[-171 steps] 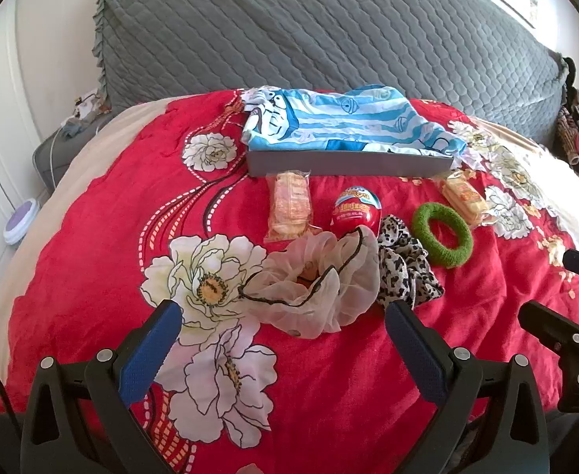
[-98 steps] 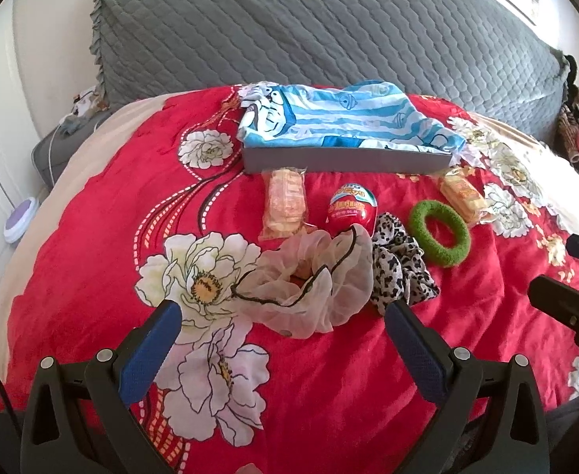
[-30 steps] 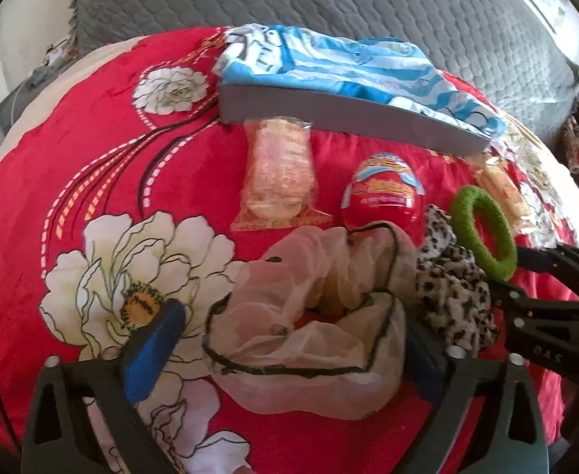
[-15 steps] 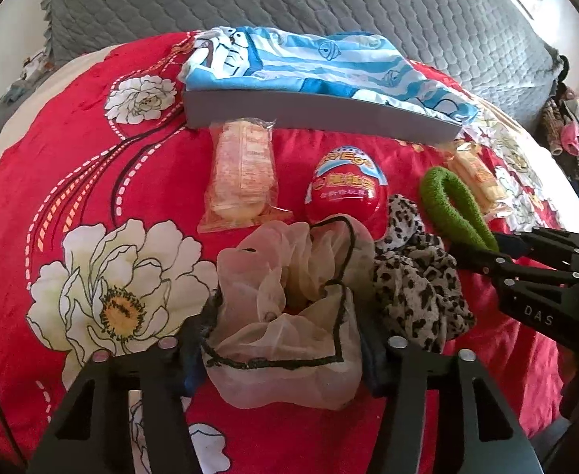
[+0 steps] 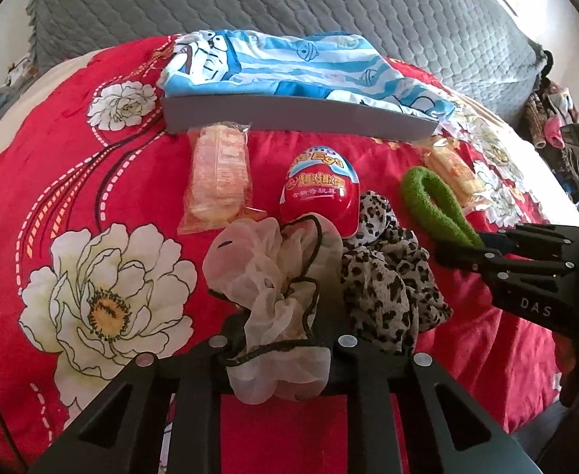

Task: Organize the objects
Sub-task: 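Lift the green ring with the right tool while the left tool lifts the beige scrunchie toward the tray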

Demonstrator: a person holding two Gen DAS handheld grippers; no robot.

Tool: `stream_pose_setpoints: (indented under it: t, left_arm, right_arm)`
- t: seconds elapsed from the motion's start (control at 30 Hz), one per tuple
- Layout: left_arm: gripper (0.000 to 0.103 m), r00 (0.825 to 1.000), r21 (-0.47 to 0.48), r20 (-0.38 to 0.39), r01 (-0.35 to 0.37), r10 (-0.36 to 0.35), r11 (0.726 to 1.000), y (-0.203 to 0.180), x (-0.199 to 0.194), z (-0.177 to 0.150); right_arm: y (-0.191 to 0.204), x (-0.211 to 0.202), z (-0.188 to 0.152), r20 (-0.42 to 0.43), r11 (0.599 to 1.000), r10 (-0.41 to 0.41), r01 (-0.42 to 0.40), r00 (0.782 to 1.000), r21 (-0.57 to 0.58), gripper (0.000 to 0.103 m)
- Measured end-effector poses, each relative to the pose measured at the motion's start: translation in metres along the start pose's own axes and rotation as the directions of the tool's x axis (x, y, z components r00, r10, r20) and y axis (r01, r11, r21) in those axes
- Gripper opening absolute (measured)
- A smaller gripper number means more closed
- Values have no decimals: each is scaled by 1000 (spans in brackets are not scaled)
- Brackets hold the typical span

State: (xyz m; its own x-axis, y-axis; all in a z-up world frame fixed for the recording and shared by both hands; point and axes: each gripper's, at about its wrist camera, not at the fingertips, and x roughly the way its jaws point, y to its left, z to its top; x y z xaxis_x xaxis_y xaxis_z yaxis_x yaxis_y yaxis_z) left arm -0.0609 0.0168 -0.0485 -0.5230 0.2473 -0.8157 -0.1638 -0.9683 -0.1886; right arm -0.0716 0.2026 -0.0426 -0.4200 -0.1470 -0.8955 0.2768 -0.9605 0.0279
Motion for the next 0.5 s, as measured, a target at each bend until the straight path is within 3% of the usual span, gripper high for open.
stream_pose_setpoints:
  t: [0.5]
  left_arm:
    - [17,999,49,36,-30,28,998,-10,-16,-3]
  right_arm:
    - [2,-19,-1,23,999,37,-37,999,3,22]
